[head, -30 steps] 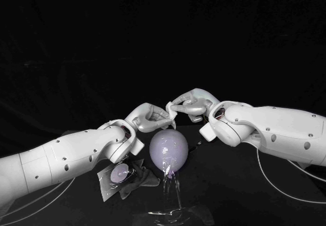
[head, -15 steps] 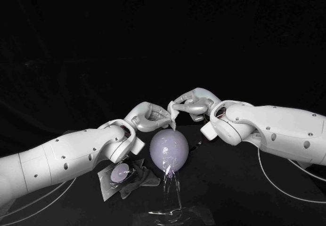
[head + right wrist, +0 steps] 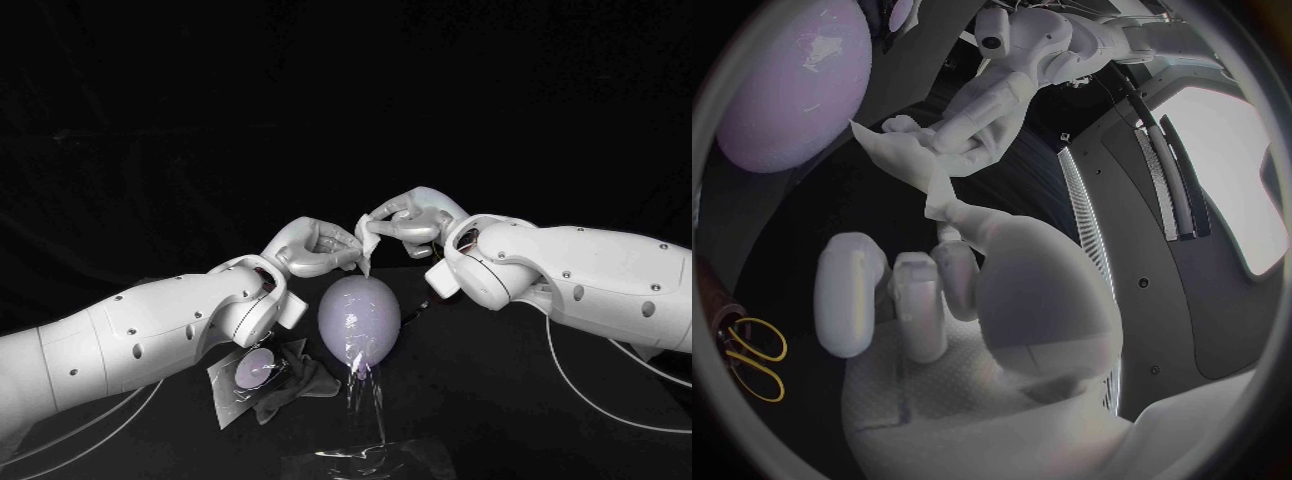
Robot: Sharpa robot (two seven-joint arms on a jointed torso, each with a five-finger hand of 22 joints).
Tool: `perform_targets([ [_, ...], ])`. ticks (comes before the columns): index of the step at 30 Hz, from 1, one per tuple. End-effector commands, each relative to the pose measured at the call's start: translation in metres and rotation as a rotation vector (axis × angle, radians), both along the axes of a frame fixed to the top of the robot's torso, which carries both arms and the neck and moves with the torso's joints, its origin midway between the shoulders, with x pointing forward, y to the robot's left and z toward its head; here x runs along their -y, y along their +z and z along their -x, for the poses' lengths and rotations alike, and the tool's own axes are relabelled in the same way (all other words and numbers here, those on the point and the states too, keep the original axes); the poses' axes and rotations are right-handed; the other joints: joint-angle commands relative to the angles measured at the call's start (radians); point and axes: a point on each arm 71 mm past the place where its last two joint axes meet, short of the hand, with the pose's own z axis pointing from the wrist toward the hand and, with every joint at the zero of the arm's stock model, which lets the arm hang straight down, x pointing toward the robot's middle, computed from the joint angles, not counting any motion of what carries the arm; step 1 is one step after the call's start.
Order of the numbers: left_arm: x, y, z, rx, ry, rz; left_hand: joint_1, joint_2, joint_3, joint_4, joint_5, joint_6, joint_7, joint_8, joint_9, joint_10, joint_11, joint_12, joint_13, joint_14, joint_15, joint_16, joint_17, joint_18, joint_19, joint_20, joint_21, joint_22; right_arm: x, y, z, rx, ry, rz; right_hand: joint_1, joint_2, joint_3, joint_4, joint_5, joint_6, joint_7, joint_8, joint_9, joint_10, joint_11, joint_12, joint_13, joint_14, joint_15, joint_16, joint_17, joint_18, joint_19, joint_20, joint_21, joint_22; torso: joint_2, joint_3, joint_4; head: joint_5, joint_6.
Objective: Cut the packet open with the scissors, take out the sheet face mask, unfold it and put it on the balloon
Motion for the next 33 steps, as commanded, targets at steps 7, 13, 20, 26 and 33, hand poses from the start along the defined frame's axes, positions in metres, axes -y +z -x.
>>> perform_targets([
  [7,0.0032,-0.0018,-0.0002,-0.037,-0.005,-0.026,-0.078,-0.066,-0.091,0.041,-0.005,-0.064,0.027,-0.072,-0.031,-0.036,0.020,-0.011,-0.001,-0.029,0.016,0.016,0.024,0.010,0.001,0.029,-0.073,-0.052,-0.0023,0.0022,0.0023,0.027,-0.006,-0.011,-0.005,0.001,0.006,-0.002,0.003,0.007,-0.004,0.045,0.058,0.026,-0.015,0.006,0.109,0.104,-0.004,0.004,0.263,0.003,0.002,-0.001,0.008,0.120,0.001,0.0001,-0.0006,0.000,-0.001],
  [13,0.0060,-0.0014,0.0004,-0.030,-0.016,-0.028,-0.093,-0.088,-0.137,0.059,-0.005,-0.063,0.031,-0.090,-0.044,-0.044,0.023,-0.010,0.002,-0.039,0.019,0.026,0.038,0.015,0.021,0.039,-0.107,-0.079,-0.0036,0.0020,0.0029,0.024,-0.002,-0.012,-0.005,0.001,0.006,-0.002,0.003,0.007,-0.004,0.045,0.058,0.026,-0.015,0.006,0.109,0.104,-0.004,0.004,0.263,0.003,0.002,-0.001,0.008,0.120,0.000,-0.0002,-0.0005,0.000,-0.002],
  [20,0.0069,-0.0009,0.0000,-0.020,-0.011,-0.027,-0.081,-0.088,-0.169,0.069,-0.005,-0.060,0.032,-0.104,-0.055,-0.053,0.024,-0.008,0.006,-0.044,0.019,0.038,0.052,0.016,0.045,0.039,-0.136,-0.102,-0.0058,0.0019,0.0043,0.022,0.004,-0.013,-0.005,0.001,0.007,-0.003,0.003,0.007,-0.004,0.047,0.058,0.027,-0.015,0.008,0.110,0.104,-0.004,0.004,0.263,0.003,0.003,-0.001,0.008,0.120,0.000,-0.0001,-0.0007,0.000,-0.001],
  [26,0.0065,-0.0007,-0.0004,-0.018,-0.005,-0.025,-0.059,-0.070,-0.173,0.072,-0.005,-0.046,0.027,-0.106,-0.060,-0.046,0.020,-0.001,0.010,-0.040,0.015,0.048,0.061,0.017,0.062,0.036,-0.149,-0.114,-0.0070,0.0020,0.0054,0.020,0.009,-0.014,-0.005,0.001,0.007,-0.003,0.003,0.007,-0.004,0.047,0.058,0.027,-0.015,0.008,0.110,0.104,-0.004,0.004,0.263,0.003,0.003,-0.001,0.008,0.120,0.000,-0.0001,-0.0001,0.000,-0.001],
  [33,0.0065,-0.0005,-0.0007,-0.018,-0.002,-0.014,-0.012,-0.031,-0.156,0.067,-0.005,-0.008,0.009,-0.098,-0.061,-0.019,0.002,0.016,0.018,-0.021,-0.001,0.074,0.080,0.017,0.097,0.024,-0.155,-0.124,-0.0078,0.0020,0.0062,0.019,0.012,-0.014,-0.005,0.001,0.007,-0.003,0.003,0.007,-0.004,0.047,0.058,0.027,-0.015,0.008,0.110,0.104,-0.004,0.004,0.263,0.003,0.003,-0.001,0.008,0.120,0.000,0.0001,-0.0007,0.000,-0.001],
])
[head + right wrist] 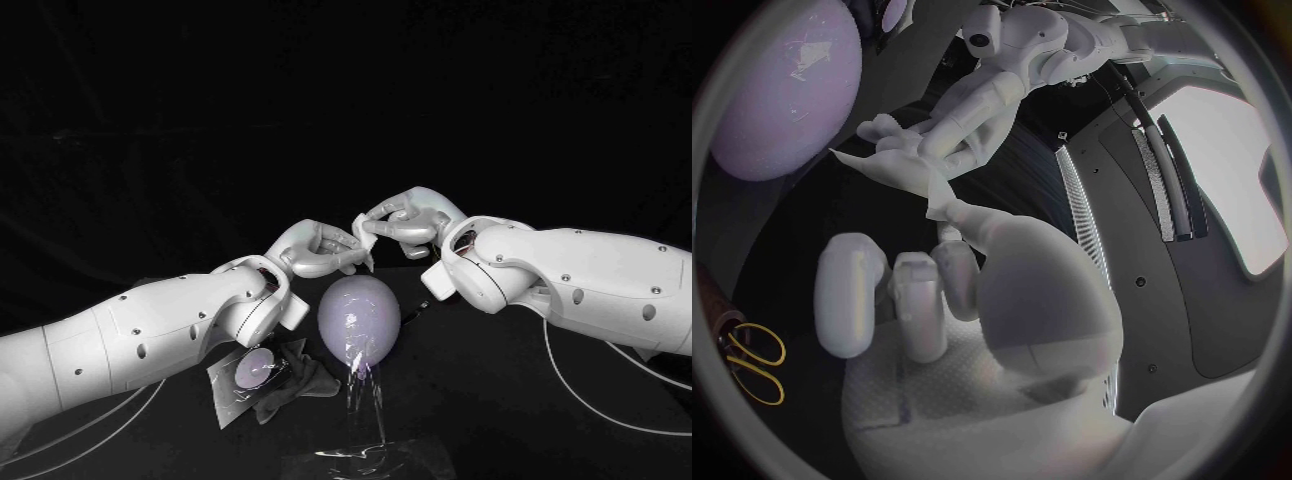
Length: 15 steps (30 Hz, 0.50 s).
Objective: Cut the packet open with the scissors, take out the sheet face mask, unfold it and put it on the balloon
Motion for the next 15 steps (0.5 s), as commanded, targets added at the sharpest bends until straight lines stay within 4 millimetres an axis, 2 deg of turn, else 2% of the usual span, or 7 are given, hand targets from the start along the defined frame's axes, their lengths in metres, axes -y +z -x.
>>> perform_targets([
  [1,0.0021,0.0025,-0.0001,0.008,-0.005,0.015,0.019,0.009,0.011,0.001,-0.003,0.012,-0.004,0.005,-0.002,0.008,-0.003,0.006,0.002,0.004,-0.006,0.009,0.005,0.007,0.012,-0.003,-0.006,-0.003,-0.0013,0.0009,0.0005,0.011,0.010,-0.001,0.004,0.011,0.007,-0.002,0.003,0.007,-0.003,0.041,0.058,0.027,-0.015,0.003,0.111,0.106,-0.006,0.004,0.263,0.003,0.003,-0.001,0.003,0.120,0.000,0.0002,-0.0002,0.000,-0.001],
  [4,0.0025,0.0028,0.0000,0.009,-0.005,0.021,0.042,0.038,0.027,-0.004,-0.004,0.030,-0.014,0.011,-0.001,0.019,-0.012,0.011,0.004,0.006,-0.012,0.015,0.011,0.006,0.023,-0.009,-0.005,-0.006,-0.0015,0.0007,0.0003,0.009,0.010,0.000,0.004,0.011,0.007,-0.002,0.003,0.007,-0.003,0.041,0.058,0.027,-0.015,0.003,0.111,0.106,-0.006,0.004,0.263,0.003,0.003,-0.001,0.003,0.120,0.000,0.0000,0.0000,0.001,-0.001],
  [7,0.0027,0.0031,-0.0001,0.011,-0.004,0.028,0.061,0.056,0.036,-0.013,-0.004,0.046,-0.023,0.019,0.003,0.031,-0.019,0.016,0.006,0.009,-0.016,0.019,0.014,0.006,0.031,-0.015,-0.002,-0.005,-0.0018,0.0005,0.0002,0.008,0.009,0.001,0.004,0.011,0.007,-0.002,0.003,0.007,-0.003,0.041,0.058,0.027,-0.015,0.003,0.111,0.106,-0.006,0.004,0.263,0.003,0.003,-0.001,0.003,0.120,0.000,0.0001,-0.0006,0.001,-0.001],
  [9,0.0028,0.0032,-0.0002,0.011,-0.003,0.032,0.080,0.075,0.041,-0.028,-0.004,0.065,-0.032,0.032,0.011,0.051,-0.028,0.024,0.010,0.020,-0.022,0.025,0.017,0.006,0.040,-0.022,0.009,0.000,-0.0020,0.0004,0.0001,0.007,0.009,0.001,0.004,0.011,0.007,-0.002,0.003,0.007,-0.003,0.041,0.058,0.027,-0.015,0.003,0.111,0.106,-0.006,0.004,0.263,0.003,0.003,-0.001,0.003,0.120,0.000,0.0002,-0.0004,0.000,-0.002],
  [15,0.0037,0.0035,-0.0004,0.006,0.001,0.049,0.092,0.090,0.035,-0.046,-0.004,0.086,-0.044,0.055,0.030,0.088,-0.042,0.037,0.017,0.048,-0.036,0.037,0.024,0.005,0.048,-0.034,0.030,0.011,-0.0030,-0.0009,-0.0009,0.005,0.003,0.006,0.004,0.011,0.007,-0.002,0.003,0.007,-0.003,0.041,0.058,0.027,-0.015,0.003,0.111,0.106,-0.006,0.004,0.263,0.003,0.003,-0.001,0.003,0.120,0.000,-0.0001,0.0003,0.001,-0.003],
])
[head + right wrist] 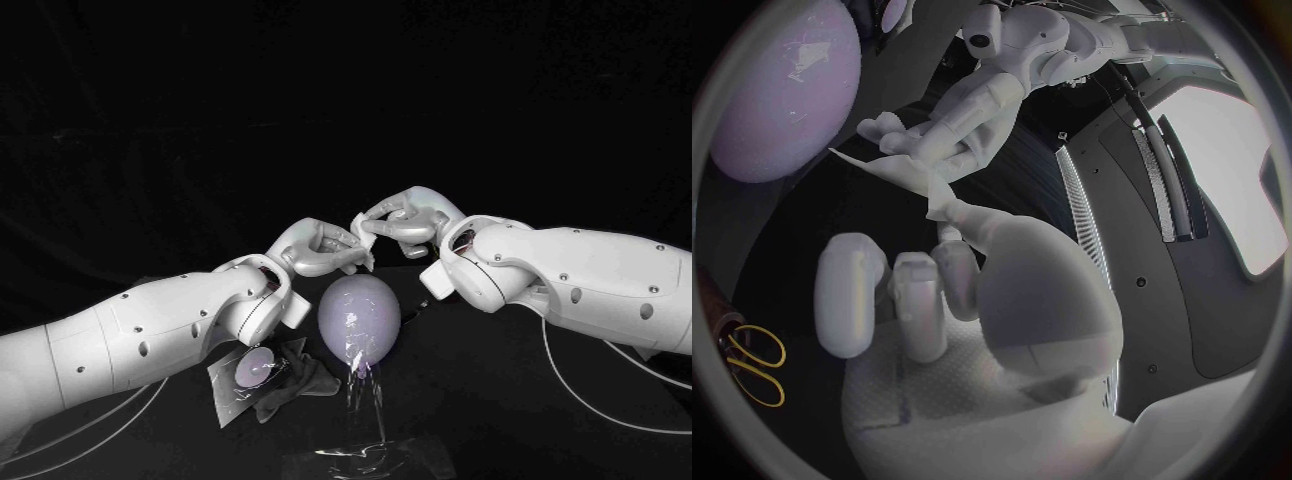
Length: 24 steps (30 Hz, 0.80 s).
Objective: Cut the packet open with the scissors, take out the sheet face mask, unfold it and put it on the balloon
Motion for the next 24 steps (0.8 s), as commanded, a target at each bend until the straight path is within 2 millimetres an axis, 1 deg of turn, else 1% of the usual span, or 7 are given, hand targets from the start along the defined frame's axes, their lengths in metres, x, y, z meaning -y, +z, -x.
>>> perform_targets([
  [1,0.002,0.003,0.000,0.007,0.003,0.035,0.012,0.011,0.000,-0.014,-0.003,0.010,-0.004,0.014,0.016,0.022,-0.006,0.009,0.004,0.019,-0.007,0.009,0.004,0.005,0.005,-0.007,0.014,0.008,-0.001,-0.001,-0.001,0.006,-0.001,0.006,0.002,0.009,0.007,-0.002,0.002,0.008,-0.001,0.041,0.058,0.027,-0.015,0.004,0.111,0.108,-0.007,0.004,0.263,0.003,0.003,-0.001,0.003,0.121,0.000,-0.0002,0.0000,0.001,-0.001],
  [10,0.000,0.004,0.000,0.005,0.018,0.062,0.012,0.022,0.025,-0.031,-0.002,0.010,-0.009,0.033,0.046,0.050,-0.015,0.019,0.015,0.044,-0.018,0.022,0.017,0.003,0.004,-0.024,0.061,0.035,0.001,-0.004,-0.003,-0.003,-0.012,0.015,-0.012,0.006,0.007,0.004,0.003,-0.002,0.003,0.040,0.058,0.021,-0.012,-0.007,0.102,0.108,-0.006,0.004,0.263,0.005,-0.002,-0.001,-0.007,0.115,0.001,0.0002,-0.0001,0.002,-0.002],
  [15,-0.003,0.005,0.000,-0.005,0.034,0.086,0.005,0.013,0.061,-0.049,0.000,0.005,-0.008,0.040,0.069,0.050,-0.015,0.023,0.026,0.040,-0.019,0.027,0.027,0.000,-0.017,-0.031,0.099,0.060,0.004,-0.004,-0.003,-0.001,-0.006,0.011,-0.099,-0.065,-0.067,0.053,0.001,-0.080,0.034,-0.004,0.039,-0.022,0.013,-0.074,0.052,0.108,0.015,0.004,0.263,0.009,-0.017,0.010,-0.033,0.100,0.001,0.0000,-0.0003,0.004,-0.003],
  [17,-0.005,0.005,0.000,-0.015,0.045,0.098,-0.018,-0.011,0.118,-0.075,0.003,0.008,-0.010,0.044,0.087,0.048,-0.017,0.032,0.042,0.036,-0.022,0.037,0.038,-0.002,-0.042,-0.035,0.145,0.090,0.005,-0.005,-0.003,0.002,-0.003,0.009,-0.148,-0.133,-0.132,0.080,0.001,-0.147,0.059,-0.051,0.017,-0.068,0.034,-0.139,0.004,0.108,0.033,0.004,0.263,0.013,-0.033,0.023,-0.061,0.084,0.000,0.0001,-0.0005,0.004,-0.003],
  [20,-0.007,0.004,0.000,-0.033,0.063,0.119,-0.068,-0.024,0.187,-0.097,0.008,0.011,-0.011,0.046,0.110,0.044,-0.018,0.048,0.065,0.033,-0.023,0.053,0.054,-0.004,-0.074,-0.034,0.202,0.127,0.006,-0.006,-0.002,0.006,0.002,0.007,-0.152,-0.141,-0.160,0.095,0.002,-0.154,0.063,-0.063,0.010,-0.075,0.042,-0.144,0.000,0.108,0.039,0.004,0.263,0.015,-0.037,0.031,-0.068,0.080,0.000,0.0001,-0.0004,0.005,-0.001],
  [21,-0.008,0.004,0.000,-0.040,0.069,0.125,-0.095,-0.045,0.211,-0.117,0.101,0.015,-0.014,0.050,0.124,0.045,-0.021,0.060,0.080,0.031,-0.026,0.064,0.063,-0.003,-0.089,-0.034,0.228,0.144,0.007,-0.006,-0.001,0.007,0.003,0.006,-0.157,-0.145,-0.170,0.103,0.002,-0.153,0.064,-0.065,0.008,-0.078,0.042,-0.146,-0.002,0.108,0.041,0.004,0.263,0.015,-0.038,0.034,-0.069,0.080,-0.001,0.0001,-0.0006,0.006,-0.001],
  [24,-0.009,0.003,-0.001,-0.056,0.078,0.133,-0.120,-0.048,0.228,-0.134,0.127,0.016,-0.017,0.052,0.137,0.040,-0.023,0.072,0.095,0.028,-0.028,0.075,0.073,-0.002,-0.104,-0.033,0.255,0.161,0.008,-0.007,0.000,0.011,0.006,0.000,-0.161,-0.149,-0.190,0.117,0.002,-0.151,0.064,-0.069,0.005,-0.082,0.043,-0.150,-0.005,0.108,0.043,0.004,0.263,0.017,-0.041,0.038,-0.074,0.078,-0.001,0.0002,-0.0005,0.007,-0.001],
])
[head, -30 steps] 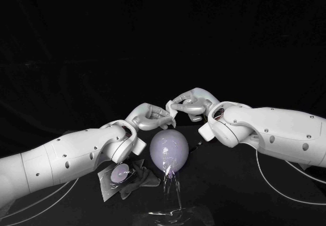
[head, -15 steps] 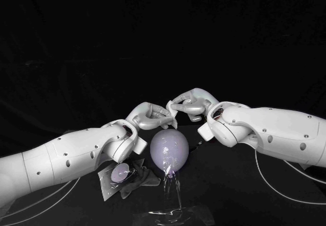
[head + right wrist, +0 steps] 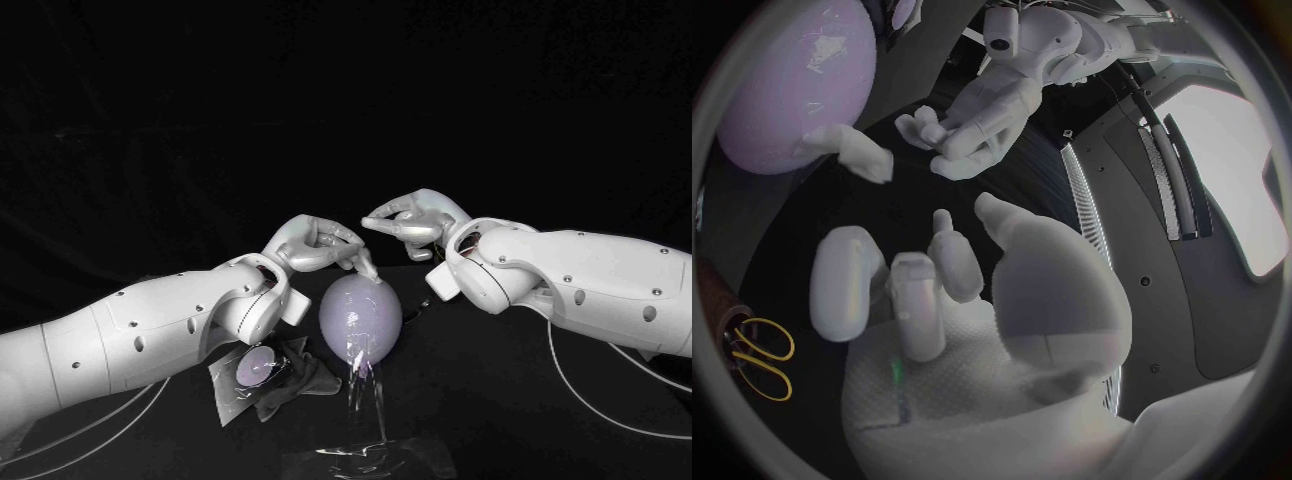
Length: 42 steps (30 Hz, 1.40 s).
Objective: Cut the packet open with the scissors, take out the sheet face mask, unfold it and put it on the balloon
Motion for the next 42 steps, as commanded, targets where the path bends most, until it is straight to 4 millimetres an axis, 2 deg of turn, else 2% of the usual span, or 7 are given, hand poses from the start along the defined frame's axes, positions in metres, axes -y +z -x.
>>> perform_targets([
  [1,-0.001,0.001,-0.001,-0.032,0.032,0.053,-0.021,-0.002,0.012,-0.012,0.025,0.006,-0.001,0.007,0.141,-0.003,-0.005,0.009,0.012,-0.003,-0.005,0.009,0.007,0.000,-0.010,0.001,0.018,0.011,-0.002,0.000,0.003,0.027,0.028,-0.012,-0.003,-0.012,-0.022,0.010,-0.004,0.002,0.002,-0.006,-0.002,-0.008,-0.001,-0.005,-0.002,0.103,0.009,0.004,0.263,0.017,-0.003,0.009,-0.006,0.078,-0.001,0.0005,0.0000,0.001,0.001],
  [4,-0.001,0.000,-0.001,-0.051,0.029,0.051,-0.042,-0.004,0.024,-0.029,0.060,0.007,-0.003,0.010,0.155,-0.007,-0.006,0.023,0.029,-0.006,-0.007,0.021,0.017,0.001,-0.022,0.003,0.040,0.025,-0.001,0.000,0.004,0.029,0.015,-0.021,0.172,0.127,0.095,-0.080,-0.002,0.136,-0.052,0.074,0.029,0.025,-0.048,0.033,0.023,0.103,-0.028,0.004,0.263,0.013,0.020,-0.012,0.029,0.101,-0.001,0.0008,0.0000,0.001,0.003],
  [5,-0.001,0.000,0.000,-0.058,0.027,0.049,-0.044,-0.004,0.025,-0.030,0.060,0.007,-0.003,0.010,0.156,-0.008,-0.006,0.023,0.030,-0.006,-0.007,0.022,0.017,0.001,-0.023,0.003,0.042,0.026,-0.001,-0.001,0.004,0.028,0.010,-0.023,0.192,0.148,0.119,-0.094,-0.004,0.153,-0.058,0.087,0.034,0.035,-0.053,0.043,0.031,0.103,-0.034,0.004,0.263,0.011,0.025,-0.017,0.036,0.106,-0.001,0.0006,0.0002,0.001,0.003],
  [7,0.000,-0.002,0.000,-0.073,0.025,0.040,-0.047,-0.002,0.025,-0.032,0.059,0.006,-0.003,0.010,0.158,-0.010,-0.006,0.025,0.032,-0.008,-0.007,0.023,0.018,0.001,-0.025,0.003,0.044,0.027,0.000,-0.002,0.004,0.024,0.003,-0.026,0.193,0.150,0.132,-0.101,-0.003,0.160,-0.061,0.097,0.039,0.042,-0.056,0.049,0.035,0.103,-0.037,0.004,0.263,0.009,0.029,-0.022,0.042,0.110,0.000,0.0005,0.0001,0.000,0.004],
  [21,-0.008,-0.008,-0.003,-0.128,0.042,-0.030,-0.057,0.035,-0.033,-0.012,0.033,-0.029,0.011,0.000,0.181,-0.050,0.009,0.019,0.041,-0.033,0.009,0.015,0.015,0.001,-0.054,0.022,0.030,0.016,0.011,-0.004,0.002,0.050,-0.015,0.030,0.168,0.139,0.164,-0.115,-0.004,0.154,-0.064,0.118,0.050,0.055,-0.061,0.053,0.038,0.103,-0.044,0.004,0.263,0.008,0.032,-0.033,0.043,0.113,0.000,0.0000,0.0007,-0.002,0.000],
  [28,-0.025,-0.006,-0.004,-0.092,0.061,-0.003,-0.048,0.038,-0.102,0.005,0.016,-0.080,0.032,-0.025,0.181,-0.119,0.032,-0.013,0.030,-0.063,0.029,0.005,0.012,0.000,-0.070,0.042,-0.014,-0.013,0.019,-0.007,0.011,0.223,0.128,0.217,0.108,0.028,0.086,-0.113,0.001,0.069,-0.027,0.060,0.020,0.013,-0.029,0.002,0.003,0.103,-0.017,0.004,0.263,0.014,0.009,-0.015,0.002,0.092,0.001,0.0005,0.0012,-0.001,-0.009],
  [42,-0.061,-0.002,0.000,-0.082,0.109,0.081,-0.025,0.038,-0.150,0.019,0.019,-0.091,0.042,-0.043,0.173,-0.145,0.043,-0.021,0.022,-0.086,0.040,-0.003,0.005,0.005,-0.066,0.058,-0.058,-0.046,-0.004,-0.040,0.048,0.579,0.355,0.626,0.088,-0.028,0.034,-0.101,-0.004,0.055,-0.010,0.015,-0.018,-0.018,-0.013,-0.033,-0.021,0.103,-0.002,0.004,0.263,0.020,-0.009,0.001,-0.026,0.080,0.003,0.0010,0.0026,0.005,-0.038],
])
